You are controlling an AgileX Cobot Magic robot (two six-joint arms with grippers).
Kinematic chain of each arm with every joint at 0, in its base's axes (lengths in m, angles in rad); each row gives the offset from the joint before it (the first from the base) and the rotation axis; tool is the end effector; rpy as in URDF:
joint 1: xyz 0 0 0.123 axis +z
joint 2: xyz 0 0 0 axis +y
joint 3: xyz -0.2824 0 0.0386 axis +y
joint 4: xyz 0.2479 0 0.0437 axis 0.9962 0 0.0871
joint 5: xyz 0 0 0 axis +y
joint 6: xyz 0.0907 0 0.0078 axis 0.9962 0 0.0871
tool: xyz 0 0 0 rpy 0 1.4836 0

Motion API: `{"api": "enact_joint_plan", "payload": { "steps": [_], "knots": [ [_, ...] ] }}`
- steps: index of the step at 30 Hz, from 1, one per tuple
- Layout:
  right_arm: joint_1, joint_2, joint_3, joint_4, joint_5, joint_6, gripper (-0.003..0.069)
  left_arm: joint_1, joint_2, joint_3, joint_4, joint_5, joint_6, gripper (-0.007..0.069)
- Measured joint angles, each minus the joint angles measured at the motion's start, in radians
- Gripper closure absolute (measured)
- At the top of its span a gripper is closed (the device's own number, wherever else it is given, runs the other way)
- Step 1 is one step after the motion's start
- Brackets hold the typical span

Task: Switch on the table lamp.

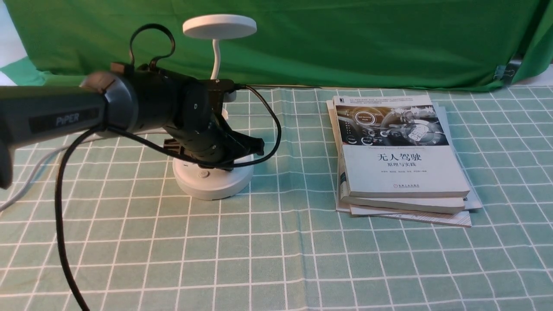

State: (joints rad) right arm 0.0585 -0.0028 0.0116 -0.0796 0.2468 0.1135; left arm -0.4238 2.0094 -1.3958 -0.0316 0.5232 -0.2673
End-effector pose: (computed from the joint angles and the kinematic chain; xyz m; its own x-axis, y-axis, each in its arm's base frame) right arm 0.0555 0.0015 0.1870 -0.1679 0.0265 -0.9854 -0.0333 0.9989 0.0325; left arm 0.3895 -0.1773 0.1763 -0.8778 0.0774 -0.4727 0.1708 0.9726 -0.1578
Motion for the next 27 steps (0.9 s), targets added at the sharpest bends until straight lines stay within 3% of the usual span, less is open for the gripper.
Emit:
{"api": "enact_joint_plan", "payload": {
  "steps": [11,17,22,27],
  "knots": [
    [0.0,0.0,0.0,0.0,0.0,0.0,0.0421,0.0,-0.031,0.005,0.025,0.012,0.029,0.0604],
    [0.0,0.0,0.0,0.0,0.001,0.0,0.0421,0.0,-0.198,0.1,0.01,0.074,0.06,0.0604],
    [0.0,0.0,0.0,0.0,0.001,0.0,0.0421,0.0,-0.415,0.378,-0.113,0.005,0.115,0.0604],
    [0.0,0.0,0.0,0.0,0.001,0.0,0.0421,0.0,-0.773,0.649,-0.342,-0.196,0.253,0.0604]
  ]
}}
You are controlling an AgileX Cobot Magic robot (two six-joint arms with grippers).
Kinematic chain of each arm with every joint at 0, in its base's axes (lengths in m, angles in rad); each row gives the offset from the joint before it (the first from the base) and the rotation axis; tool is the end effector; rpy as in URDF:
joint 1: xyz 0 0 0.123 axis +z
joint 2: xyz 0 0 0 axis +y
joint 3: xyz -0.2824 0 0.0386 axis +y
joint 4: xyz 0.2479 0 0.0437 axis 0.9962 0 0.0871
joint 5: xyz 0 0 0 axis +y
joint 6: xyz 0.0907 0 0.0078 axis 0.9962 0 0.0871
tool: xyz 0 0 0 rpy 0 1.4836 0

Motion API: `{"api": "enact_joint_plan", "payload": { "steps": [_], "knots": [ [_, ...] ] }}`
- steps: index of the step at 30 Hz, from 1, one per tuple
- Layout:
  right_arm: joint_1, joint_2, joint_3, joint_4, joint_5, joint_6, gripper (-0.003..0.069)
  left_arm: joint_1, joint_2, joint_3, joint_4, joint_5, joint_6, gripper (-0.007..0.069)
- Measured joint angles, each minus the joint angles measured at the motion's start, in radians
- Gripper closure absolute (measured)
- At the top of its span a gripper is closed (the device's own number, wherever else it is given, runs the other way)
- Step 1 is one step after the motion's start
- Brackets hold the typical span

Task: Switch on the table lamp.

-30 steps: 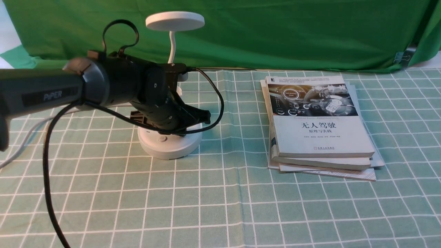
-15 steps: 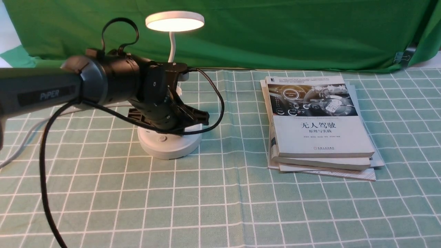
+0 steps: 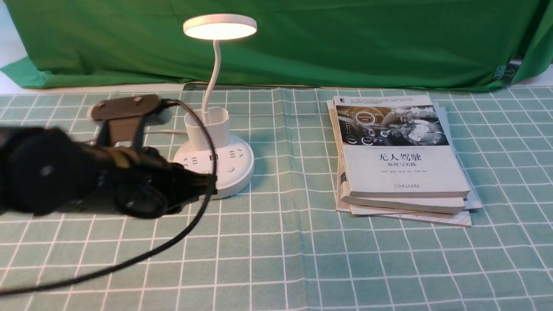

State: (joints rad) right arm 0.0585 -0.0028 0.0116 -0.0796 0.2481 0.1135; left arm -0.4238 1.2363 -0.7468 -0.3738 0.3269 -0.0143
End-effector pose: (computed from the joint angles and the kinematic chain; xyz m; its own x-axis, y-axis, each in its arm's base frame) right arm 0.0555 0.0015 0.1869 -0.1692 0.0265 -0.9852 -0.0331 0.9989 0.0325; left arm 0.2250 -0.1133 0.2655 -0.7297 -0.0647 -0.6807 0.2421 0.9065 -0.3458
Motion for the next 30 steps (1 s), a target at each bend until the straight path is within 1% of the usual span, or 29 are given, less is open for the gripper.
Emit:
{"api": "enact_joint_plan", "payload": {
  "steps": [1,4,8,13,18,26,29,30],
  "knots": [
    [0.0,0.0,0.0,0.0,0.0,0.0,0.0421,0.0,-0.089,0.05,-0.059,-0.046,0.052,0.0604],
    [0.0,0.0,0.0,0.0,0.0,0.0,0.0419,0.0,-0.286,0.148,-0.116,-0.113,0.116,0.0604],
    [0.0,0.0,0.0,0.0,0.0,0.0,0.0419,0.0,-0.508,0.226,-0.132,-0.14,0.134,0.0604],
    [0.0,0.0,0.0,0.0,0.0,0.0,0.0419,0.0,-0.695,0.294,-0.133,-0.139,0.141,0.0604],
    [0.0,0.0,0.0,0.0,0.0,0.0,0.042,0.0,-0.779,0.319,-0.099,-0.091,0.143,0.0604],
    [0.0,0.0,0.0,0.0,-0.001,0.0,0.0419,0.0,-0.783,0.32,-0.024,-0.06,0.146,0.0604],
    [0.0,0.0,0.0,0.0,-0.002,0.0,0.0419,0.0,-0.792,0.34,0.003,-0.078,0.15,0.0604],
    [0.0,0.0,0.0,0.0,-0.002,0.0,0.0419,0.0,-0.817,0.386,0.025,-0.138,0.151,0.0604]
  ]
}}
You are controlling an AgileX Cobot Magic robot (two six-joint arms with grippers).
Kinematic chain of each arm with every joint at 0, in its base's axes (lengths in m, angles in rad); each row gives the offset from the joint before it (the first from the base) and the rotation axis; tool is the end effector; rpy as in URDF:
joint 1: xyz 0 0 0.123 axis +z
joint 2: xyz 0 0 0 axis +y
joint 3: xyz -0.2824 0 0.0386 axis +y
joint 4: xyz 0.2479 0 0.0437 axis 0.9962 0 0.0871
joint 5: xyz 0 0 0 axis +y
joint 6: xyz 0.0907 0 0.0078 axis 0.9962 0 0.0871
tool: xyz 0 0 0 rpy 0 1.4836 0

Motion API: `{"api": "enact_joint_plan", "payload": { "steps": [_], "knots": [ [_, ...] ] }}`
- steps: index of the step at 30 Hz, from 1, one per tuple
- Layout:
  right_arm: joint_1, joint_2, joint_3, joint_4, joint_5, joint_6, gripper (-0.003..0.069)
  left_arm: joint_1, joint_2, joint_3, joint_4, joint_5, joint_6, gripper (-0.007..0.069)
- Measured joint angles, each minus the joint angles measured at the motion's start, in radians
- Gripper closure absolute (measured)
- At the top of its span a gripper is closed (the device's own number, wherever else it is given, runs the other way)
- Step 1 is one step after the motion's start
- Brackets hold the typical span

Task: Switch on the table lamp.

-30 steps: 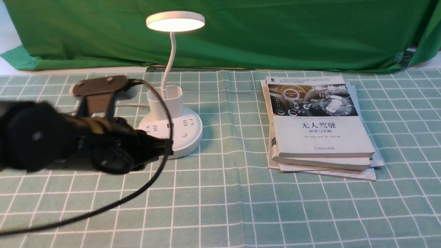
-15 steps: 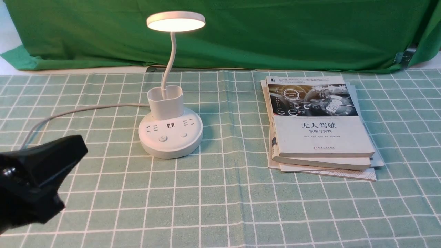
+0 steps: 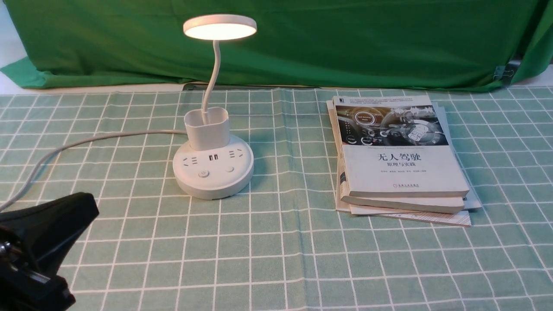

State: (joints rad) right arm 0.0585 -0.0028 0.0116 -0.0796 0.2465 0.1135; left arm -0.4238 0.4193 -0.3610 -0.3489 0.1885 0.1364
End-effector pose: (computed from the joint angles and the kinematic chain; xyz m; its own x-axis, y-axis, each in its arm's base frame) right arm 0.0555 0.0015 0.1870 -0.1676 0.0265 -0.9855 -0.0333 0.9989 0.0326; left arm 0.0866 -0.0455 0.2888 -0.2281 -0.1219 -0.9660 0.4305 0.8773 -0.2123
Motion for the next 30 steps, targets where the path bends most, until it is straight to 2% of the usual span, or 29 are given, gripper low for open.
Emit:
{"api": "enact_joint_plan", "payload": {
  "steps": [3,7,10,15,19,25,30],
  "knots": [
    [0.0,0.0,0.0,0.0,0.0,0.0,0.0419,0.0,-0.049,0.096,0.011,-0.163,0.0,0.0604],
    [0.0,0.0,0.0,0.0,0.0,0.0,0.0419,0.058,-0.174,0.319,0.062,-0.591,0.0,0.0604],
    [0.0,-0.001,0.0,0.0,0.0,0.0,0.0419,0.137,-0.254,0.358,0.074,-0.655,0.0,0.0604],
    [0.0,-0.001,0.0,0.0,0.001,0.0,0.0419,0.294,-0.396,0.365,0.135,-0.531,-0.036,0.0604],
    [0.0,-0.001,0.0,0.0,0.001,0.0,0.042,0.373,-0.418,0.365,0.29,-0.331,-0.063,0.0603],
    [0.0,-0.001,0.0,0.0,0.001,0.0,0.0419,0.383,-0.42,0.366,0.336,-0.02,-0.207,0.0603],
    [0.0,-0.001,0.0,0.0,0.001,0.0,0.0419,0.383,-0.42,0.366,0.338,0.042,-0.224,0.0603]
  ]
}}
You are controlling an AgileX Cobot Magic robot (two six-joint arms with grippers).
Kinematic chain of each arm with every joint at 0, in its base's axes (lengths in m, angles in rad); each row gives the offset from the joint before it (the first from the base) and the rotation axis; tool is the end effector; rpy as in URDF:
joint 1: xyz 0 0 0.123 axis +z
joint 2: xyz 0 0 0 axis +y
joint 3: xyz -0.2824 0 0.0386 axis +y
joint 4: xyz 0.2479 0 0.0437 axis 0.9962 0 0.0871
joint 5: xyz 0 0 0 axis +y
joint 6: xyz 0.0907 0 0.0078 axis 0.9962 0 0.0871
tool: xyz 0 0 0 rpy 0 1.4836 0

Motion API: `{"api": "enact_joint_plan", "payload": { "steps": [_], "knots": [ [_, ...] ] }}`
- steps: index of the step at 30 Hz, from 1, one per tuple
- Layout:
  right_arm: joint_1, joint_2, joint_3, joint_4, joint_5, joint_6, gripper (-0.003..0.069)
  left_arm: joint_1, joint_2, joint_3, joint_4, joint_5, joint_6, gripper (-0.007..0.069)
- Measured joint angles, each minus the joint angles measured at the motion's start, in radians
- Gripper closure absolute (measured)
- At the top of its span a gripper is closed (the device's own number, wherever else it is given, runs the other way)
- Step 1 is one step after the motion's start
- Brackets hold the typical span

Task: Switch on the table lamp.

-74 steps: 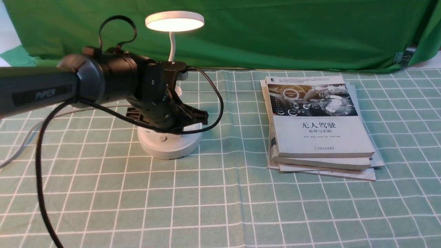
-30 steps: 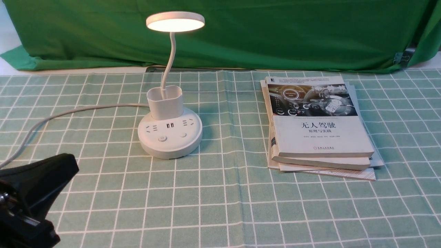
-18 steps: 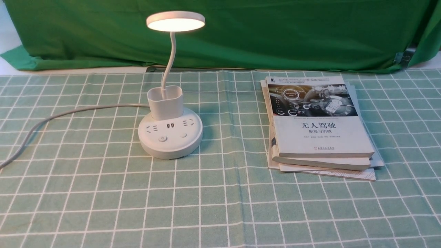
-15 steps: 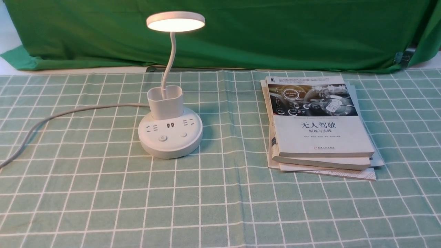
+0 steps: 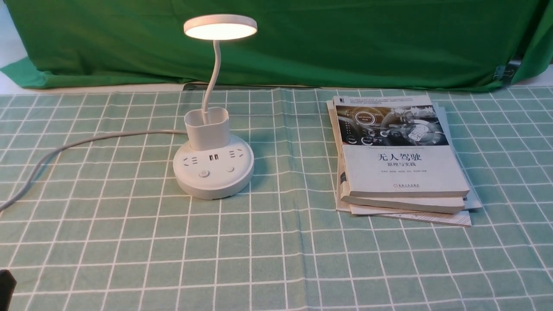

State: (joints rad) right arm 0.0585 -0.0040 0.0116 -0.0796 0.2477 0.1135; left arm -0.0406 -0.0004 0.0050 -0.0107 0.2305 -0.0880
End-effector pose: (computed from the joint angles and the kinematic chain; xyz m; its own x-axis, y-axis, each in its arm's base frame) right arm 0.0554 0.0015 0.1870 -0.1676 0.0266 -0.9855 -0.0332 0.9989 0.0326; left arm 0.0556 -0.0025 0.1905 -0.1507 -0.0922 -0.9843 0.0283 0.9948 -0.0975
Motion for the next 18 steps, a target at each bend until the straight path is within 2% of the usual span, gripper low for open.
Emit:
{"api": "enact_joint_plan", "payload": {
  "steps": [18],
  "knots": [
    [0.0,0.0,0.0,0.0,0.0,0.0,0.0419,0.001,-0.002,0.0,0.001,0.005,0.041,0.0603]
  ]
}}
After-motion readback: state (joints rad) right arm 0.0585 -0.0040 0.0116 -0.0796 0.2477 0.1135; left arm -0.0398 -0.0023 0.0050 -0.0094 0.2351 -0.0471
